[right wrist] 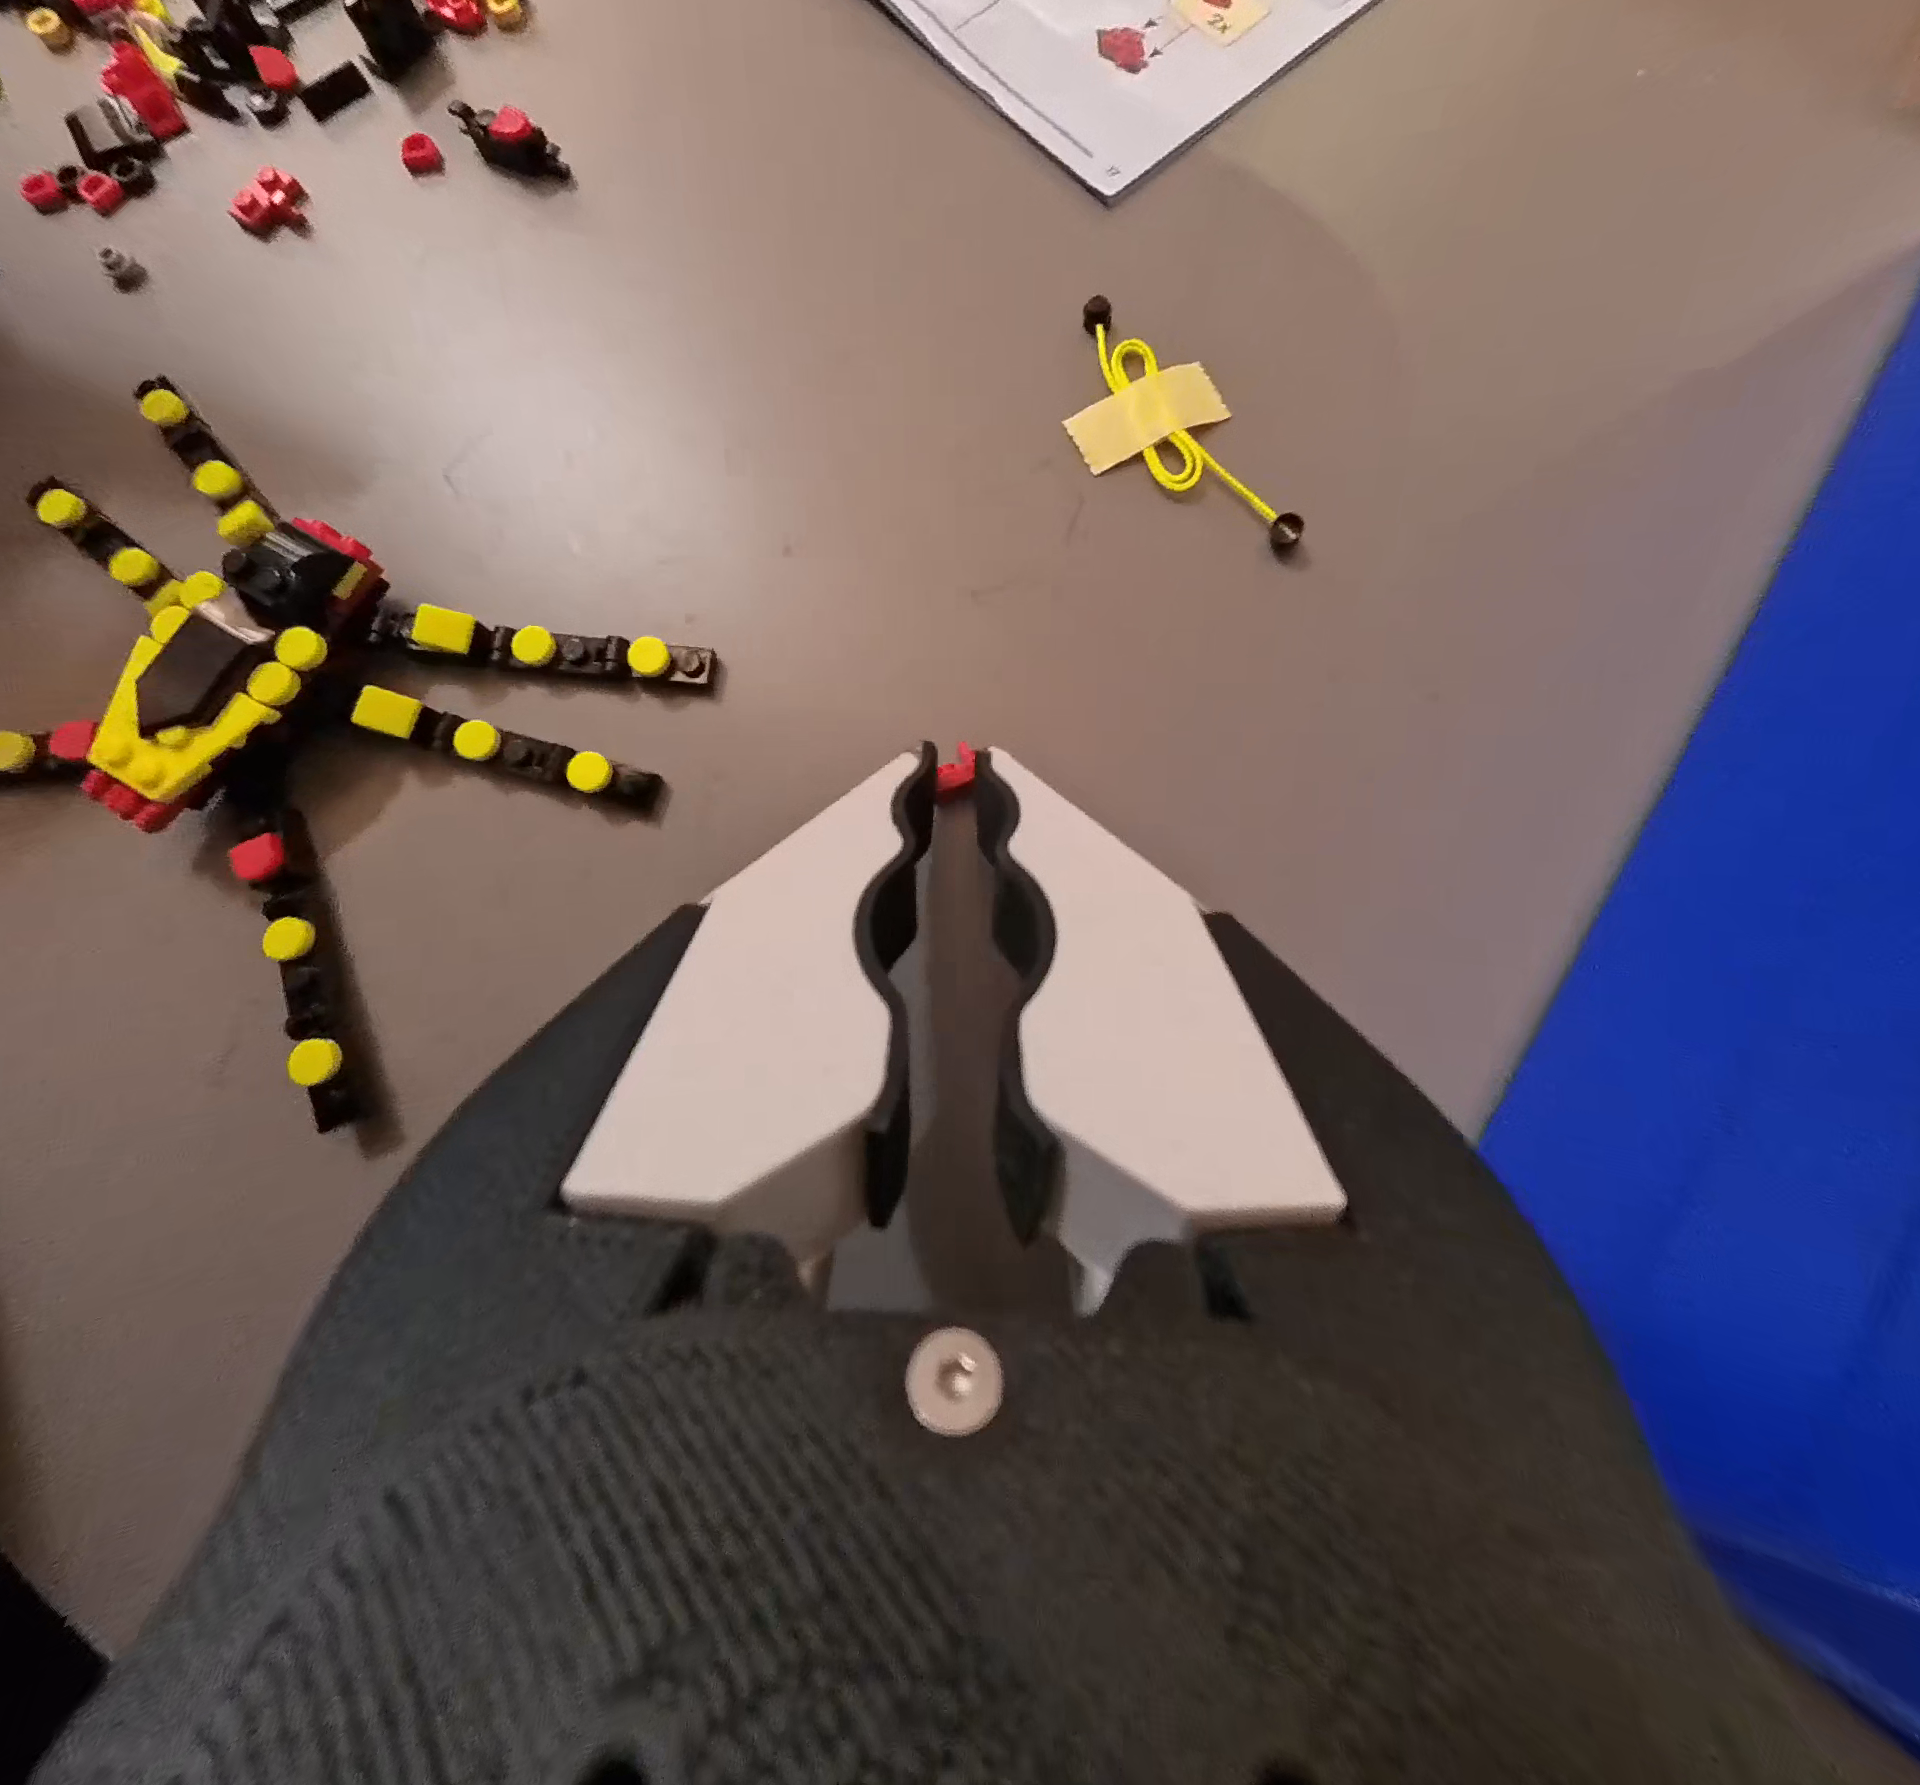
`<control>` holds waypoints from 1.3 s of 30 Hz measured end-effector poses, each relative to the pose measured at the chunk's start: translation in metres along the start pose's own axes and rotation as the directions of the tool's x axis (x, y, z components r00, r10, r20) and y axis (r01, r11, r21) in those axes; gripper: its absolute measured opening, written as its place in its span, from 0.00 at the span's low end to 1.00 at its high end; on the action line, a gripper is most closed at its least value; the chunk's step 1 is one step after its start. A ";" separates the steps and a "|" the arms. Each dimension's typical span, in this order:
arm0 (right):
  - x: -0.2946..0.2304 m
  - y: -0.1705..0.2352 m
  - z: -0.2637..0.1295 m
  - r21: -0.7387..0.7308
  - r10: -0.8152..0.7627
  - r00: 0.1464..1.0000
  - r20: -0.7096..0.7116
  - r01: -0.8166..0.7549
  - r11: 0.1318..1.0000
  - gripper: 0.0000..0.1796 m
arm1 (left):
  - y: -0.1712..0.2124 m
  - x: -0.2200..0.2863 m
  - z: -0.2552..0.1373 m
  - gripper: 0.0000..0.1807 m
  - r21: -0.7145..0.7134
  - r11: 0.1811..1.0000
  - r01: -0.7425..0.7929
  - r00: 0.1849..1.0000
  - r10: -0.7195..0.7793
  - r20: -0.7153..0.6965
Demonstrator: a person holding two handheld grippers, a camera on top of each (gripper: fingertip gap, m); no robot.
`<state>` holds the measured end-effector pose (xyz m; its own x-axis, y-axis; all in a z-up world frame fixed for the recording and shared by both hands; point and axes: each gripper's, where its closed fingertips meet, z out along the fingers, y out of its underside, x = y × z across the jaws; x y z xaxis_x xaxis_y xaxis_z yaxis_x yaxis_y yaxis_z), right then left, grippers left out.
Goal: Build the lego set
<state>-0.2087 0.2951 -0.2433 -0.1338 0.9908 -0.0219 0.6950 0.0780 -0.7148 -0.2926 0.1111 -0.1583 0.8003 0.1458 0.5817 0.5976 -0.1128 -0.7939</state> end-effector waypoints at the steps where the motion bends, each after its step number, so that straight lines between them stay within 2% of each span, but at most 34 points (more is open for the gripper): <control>1: 0.000 0.000 -0.001 0.005 0.018 1.000 0.015 -0.018 1.000 0.02 | 0.002 0.000 0.001 0.10 -0.010 1.000 -0.014 1.000 0.014 0.005; 9: -0.006 -0.002 -0.008 0.044 0.072 0.990 0.121 -0.078 0.996 0.00 | 0.012 0.007 0.011 0.09 -0.055 0.996 -0.064 0.998 0.064 -0.011; 14: -0.007 0.000 -0.009 0.031 0.014 0.996 0.090 -0.017 0.999 0.00 | 0.019 0.011 0.016 0.09 -0.089 0.989 -0.118 0.993 0.118 -0.010; 18: -0.012 -0.003 -0.011 0.043 -0.008 0.995 0.103 0.003 0.999 0.00 | 0.020 0.011 0.017 0.09 -0.097 0.988 -0.118 0.993 0.117 -0.014; 22: -0.004 0.000 -0.011 0.028 -0.021 0.998 0.057 0.020 0.999 0.00 | 0.020 0.010 0.016 0.09 -0.095 0.989 -0.118 0.993 0.117 -0.012; 27: -0.011 -0.009 -0.012 0.076 -0.016 0.996 0.093 0.009 0.997 0.01 | 0.021 0.009 0.016 0.09 -0.099 0.988 -0.114 0.993 0.114 -0.013; 32: -0.008 0.002 -0.004 0.000 -0.066 0.997 0.034 0.066 0.998 0.02 | 0.021 0.009 0.017 0.09 -0.103 0.988 -0.113 0.994 0.112 -0.014; 39: -0.002 0.012 -0.004 -0.042 -0.004 0.999 0.045 0.005 0.999 0.03 | 0.022 0.008 0.017 0.09 -0.107 0.988 -0.110 0.994 0.110 -0.013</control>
<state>-0.1970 0.2941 -0.2487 -0.1679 0.9845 -0.0508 0.7231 0.0880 -0.6851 -0.2737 0.1263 -0.1737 0.8615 0.1200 0.4934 0.5075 -0.2323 -0.8297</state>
